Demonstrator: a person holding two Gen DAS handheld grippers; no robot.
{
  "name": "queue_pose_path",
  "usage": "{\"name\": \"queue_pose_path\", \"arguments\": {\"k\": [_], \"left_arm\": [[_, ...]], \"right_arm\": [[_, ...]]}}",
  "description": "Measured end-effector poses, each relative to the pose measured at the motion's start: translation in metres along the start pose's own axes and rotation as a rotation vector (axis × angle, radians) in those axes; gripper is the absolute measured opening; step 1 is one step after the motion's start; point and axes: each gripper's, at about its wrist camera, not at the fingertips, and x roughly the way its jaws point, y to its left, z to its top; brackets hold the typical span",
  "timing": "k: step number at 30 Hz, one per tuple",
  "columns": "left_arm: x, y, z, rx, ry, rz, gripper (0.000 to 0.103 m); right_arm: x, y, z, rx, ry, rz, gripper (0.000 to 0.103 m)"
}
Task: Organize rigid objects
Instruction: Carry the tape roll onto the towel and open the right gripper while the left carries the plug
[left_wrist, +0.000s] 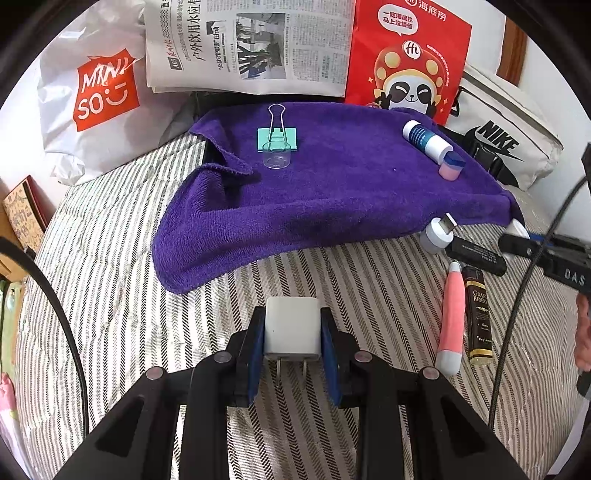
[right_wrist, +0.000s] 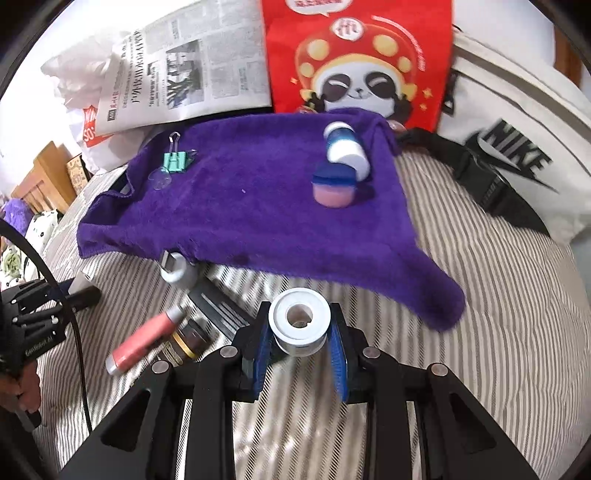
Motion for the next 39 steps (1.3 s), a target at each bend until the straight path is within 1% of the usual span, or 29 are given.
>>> {"name": "queue_pose_path", "arguments": {"k": [4, 6, 9, 16, 19, 23, 26, 29, 31, 39], "left_arm": [[0.001, -0.003, 0.001, 0.003, 0.005, 0.022, 0.026], [0.001, -0.003, 0.002, -0.005, 0.013, 0.026, 0.026], [0.001, -0.004, 0.004, -0.018, 0.022, 0.032, 0.026], [-0.004, -0.002, 0.004, -0.045, 0.050, 0.022, 0.026], [-0.008, 0.000, 0.006, -0.067, 0.043, 0.017, 0.026], [-0.017, 0.004, 0.013, -0.101, 0.030, -0.013, 0.026], [-0.025, 0.005, 0.020, -0.095, 0.016, -0.013, 0.026], [-0.030, 0.007, 0.029, -0.092, 0.004, 0.002, 0.026], [-0.032, 0.009, 0.034, -0.098, -0.001, -0.004, 0.026], [-0.032, 0.017, 0.054, -0.115, -0.026, -0.014, 0.026]], "right_arm": [[0.000, -0.003, -0.007, 0.006, -0.001, -0.005, 0.029], [0.001, -0.005, -0.008, 0.013, -0.012, 0.000, 0.029], [0.001, -0.007, -0.006, 0.031, -0.005, 0.016, 0.029], [-0.010, -0.010, -0.002, 0.022, -0.022, 0.026, 0.029], [-0.015, -0.014, 0.000, 0.027, -0.028, 0.034, 0.029], [-0.020, -0.015, 0.005, 0.026, -0.037, 0.046, 0.029], [-0.026, -0.016, 0.011, 0.023, -0.056, 0.053, 0.029], [-0.029, -0.017, 0.018, 0.021, -0.071, 0.057, 0.029], [-0.030, -0.018, 0.024, 0.021, -0.081, 0.059, 0.029], [-0.017, -0.021, 0.049, 0.011, -0.074, 0.047, 0.029]]}}
